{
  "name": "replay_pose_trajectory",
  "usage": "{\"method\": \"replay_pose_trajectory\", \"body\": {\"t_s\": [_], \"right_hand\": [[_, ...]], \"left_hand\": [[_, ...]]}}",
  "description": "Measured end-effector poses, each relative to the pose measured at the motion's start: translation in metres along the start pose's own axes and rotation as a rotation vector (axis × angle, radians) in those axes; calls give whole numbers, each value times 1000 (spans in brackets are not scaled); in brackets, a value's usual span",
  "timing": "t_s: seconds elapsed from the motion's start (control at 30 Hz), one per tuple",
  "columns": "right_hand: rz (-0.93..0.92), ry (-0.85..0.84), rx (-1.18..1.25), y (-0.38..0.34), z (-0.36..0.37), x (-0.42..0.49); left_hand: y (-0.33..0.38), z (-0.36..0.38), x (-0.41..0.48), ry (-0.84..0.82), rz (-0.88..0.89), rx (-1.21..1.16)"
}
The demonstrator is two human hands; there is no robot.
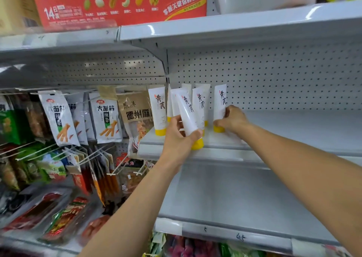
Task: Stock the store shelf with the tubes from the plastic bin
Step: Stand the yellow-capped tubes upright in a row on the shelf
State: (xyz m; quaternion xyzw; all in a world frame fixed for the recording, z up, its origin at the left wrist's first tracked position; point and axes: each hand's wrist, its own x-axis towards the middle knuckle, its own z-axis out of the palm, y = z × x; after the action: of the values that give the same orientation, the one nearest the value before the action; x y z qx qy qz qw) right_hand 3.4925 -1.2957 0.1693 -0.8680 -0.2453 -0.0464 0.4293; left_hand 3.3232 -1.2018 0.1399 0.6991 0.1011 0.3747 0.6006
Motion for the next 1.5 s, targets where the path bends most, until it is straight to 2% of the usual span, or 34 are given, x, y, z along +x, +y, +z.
{"method": "replay_pose_trajectory", "body": {"t_s": [0.27, 0.5, 0.57, 0.63, 0.7, 0.8, 0.83, 0.9, 1.1, 1.2, 1.3, 1.4, 1.5], "right_hand": [[13, -4, -45, 3, 6, 23], [128, -57, -52, 3, 0, 12], [23, -9, -91, 4, -4, -1], [-124, -25, -4, -2, -9, -20], [-173, -180, 195, -13, -14, -41], [-160, -610, 337, -25, -25, -63], [-163, -707, 348, -26, -26, -67], [-169, -771, 371, -25, -26, -72], [-175, -737, 403, -21, -22, -81], [-167, -630, 405, -22, -19, -84], [-172, -400, 384, -25, -16, -79], [-149, -213, 344, -22, -15, -69], [-106, -141, 250, -12, -11, -57]], "left_hand": [[-4, 3, 4, 19, -14, -17], [-1, 1, 2, -8, -60, -62], [-1, 1, 0, -10, -70, -67], [1, 1, -2, -10, -82, -71], [4, 3, -5, -14, -92, -99], [14, 6, -11, -55, -116, -179], [17, 6, -13, -80, -126, -208], [22, 6, -17, -131, -153, -247], [21, -2, -23, -244, -223, -285], [21, -5, -25, -186, -143, -112], [14, -15, -23, -60, 102, 340], [3, -27, -21, -12, 299, 774], [-2, -32, -20, -36, 369, 971]]}}
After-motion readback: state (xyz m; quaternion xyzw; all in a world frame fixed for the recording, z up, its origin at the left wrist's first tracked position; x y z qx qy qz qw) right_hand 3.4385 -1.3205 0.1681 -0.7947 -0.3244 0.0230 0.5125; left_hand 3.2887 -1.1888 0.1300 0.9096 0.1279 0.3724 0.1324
